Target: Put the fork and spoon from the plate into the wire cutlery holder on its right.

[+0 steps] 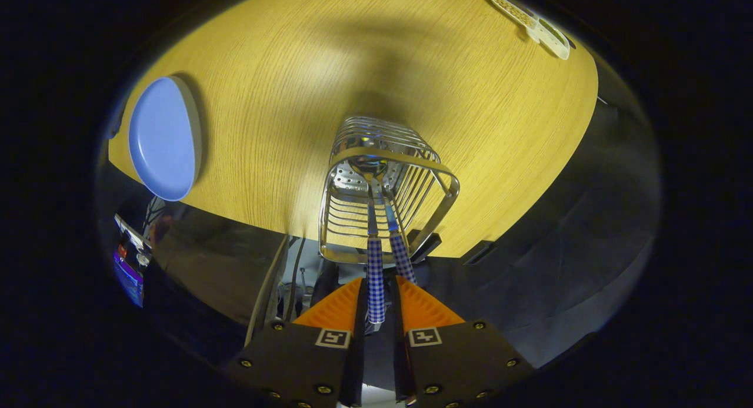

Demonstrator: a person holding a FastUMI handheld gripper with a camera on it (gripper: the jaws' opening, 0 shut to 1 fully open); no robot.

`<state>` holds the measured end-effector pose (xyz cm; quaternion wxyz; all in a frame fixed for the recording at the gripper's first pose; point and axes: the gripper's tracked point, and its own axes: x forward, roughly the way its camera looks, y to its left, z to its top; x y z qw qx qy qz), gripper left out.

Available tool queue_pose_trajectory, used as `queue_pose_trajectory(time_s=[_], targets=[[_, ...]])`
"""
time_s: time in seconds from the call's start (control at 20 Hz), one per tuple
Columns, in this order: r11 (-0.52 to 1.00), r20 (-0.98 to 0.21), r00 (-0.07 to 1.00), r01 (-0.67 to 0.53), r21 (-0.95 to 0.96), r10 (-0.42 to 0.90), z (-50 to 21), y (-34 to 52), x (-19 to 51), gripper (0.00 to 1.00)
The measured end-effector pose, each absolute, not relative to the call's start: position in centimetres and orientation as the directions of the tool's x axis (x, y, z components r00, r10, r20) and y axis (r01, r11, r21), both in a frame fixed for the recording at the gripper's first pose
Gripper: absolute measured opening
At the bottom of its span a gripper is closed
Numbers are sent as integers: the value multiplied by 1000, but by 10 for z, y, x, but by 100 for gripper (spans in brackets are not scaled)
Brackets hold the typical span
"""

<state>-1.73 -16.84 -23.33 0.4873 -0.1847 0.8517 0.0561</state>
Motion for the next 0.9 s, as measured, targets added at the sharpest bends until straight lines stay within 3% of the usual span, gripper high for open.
queue_pose_trajectory(time_s=[0.25,0.4,0.65,0.9], targets=[[931,-897,-373,-352,-99,-237,-225,-173,-17,44],[935,-939,-277,-340,-102,-203,-213,-168,-19,98],[949,-985,75,-266,-168,-154,-183,-148,-15,97],[970,-883,461,-164,-178,-84,-160,-113,-19,97]])
